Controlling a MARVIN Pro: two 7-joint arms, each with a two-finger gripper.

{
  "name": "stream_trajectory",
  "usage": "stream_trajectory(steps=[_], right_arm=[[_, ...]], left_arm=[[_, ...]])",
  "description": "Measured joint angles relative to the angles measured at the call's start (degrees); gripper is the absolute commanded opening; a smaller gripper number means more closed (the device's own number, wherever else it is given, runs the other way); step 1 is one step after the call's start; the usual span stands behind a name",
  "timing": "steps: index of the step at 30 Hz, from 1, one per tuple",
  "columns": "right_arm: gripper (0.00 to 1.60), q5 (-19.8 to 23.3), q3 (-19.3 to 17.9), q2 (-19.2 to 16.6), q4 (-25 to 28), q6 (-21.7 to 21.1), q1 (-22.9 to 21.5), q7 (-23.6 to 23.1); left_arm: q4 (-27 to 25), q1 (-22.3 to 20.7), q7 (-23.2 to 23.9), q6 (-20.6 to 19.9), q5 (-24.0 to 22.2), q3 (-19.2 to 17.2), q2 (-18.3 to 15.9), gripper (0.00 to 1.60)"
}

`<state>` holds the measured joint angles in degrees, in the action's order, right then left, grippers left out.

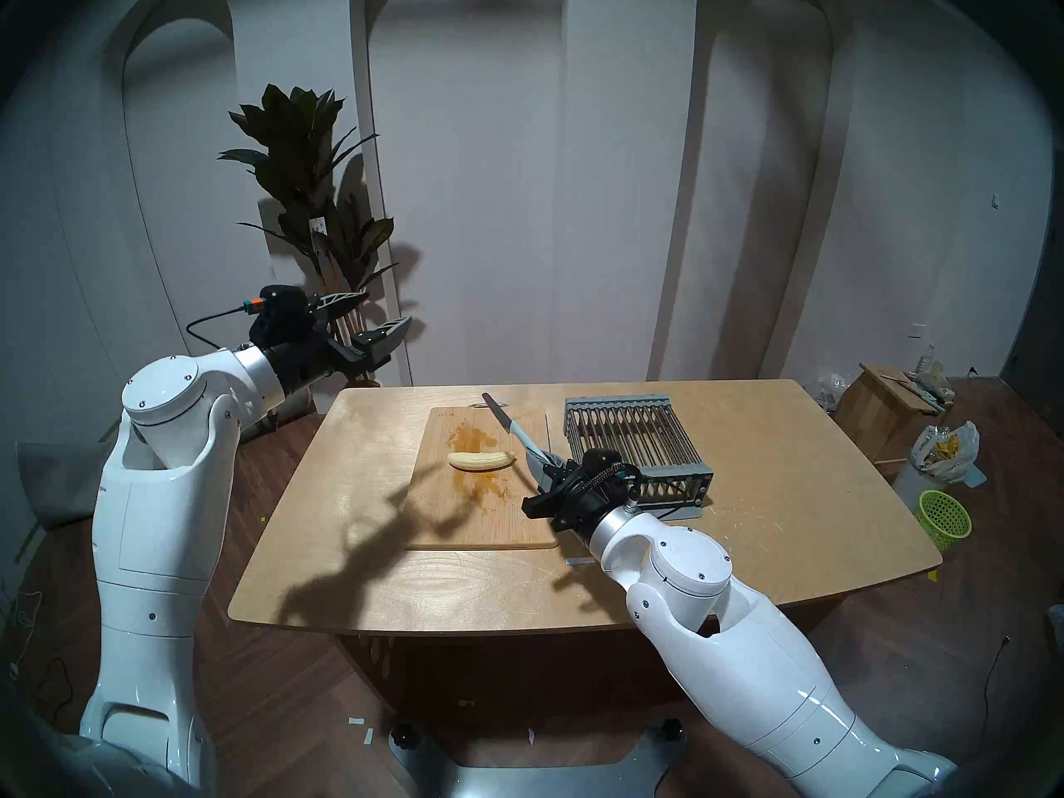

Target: Cut the banana into four pieces on the cutting board

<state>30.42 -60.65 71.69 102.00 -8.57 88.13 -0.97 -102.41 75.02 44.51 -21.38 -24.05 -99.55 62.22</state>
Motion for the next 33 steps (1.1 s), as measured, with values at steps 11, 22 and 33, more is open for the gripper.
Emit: stream_trajectory(steps=[11,22,33], right_arm=[[0.00,-2.36,1.46,0.14,-1.32,0.87,-1.18,-0.08],[0.00,-4.45,1.49,0.17,-1.82,2.38,-1.89,0.08],[0.00,-6.77,2.21,0.54,-2.42,4.27,-2.05,1.60]], left_arm=[[8.21,-5.64,10.98,2.05,-3.34,4.80,-3.23,1.60],[17.35,-10.78,18.09,6.57,-5.99,6.92,-3.87,0.00],[24.53,-15.56,22.89,16.68,-4.51,10.88,-2.04,0.00]])
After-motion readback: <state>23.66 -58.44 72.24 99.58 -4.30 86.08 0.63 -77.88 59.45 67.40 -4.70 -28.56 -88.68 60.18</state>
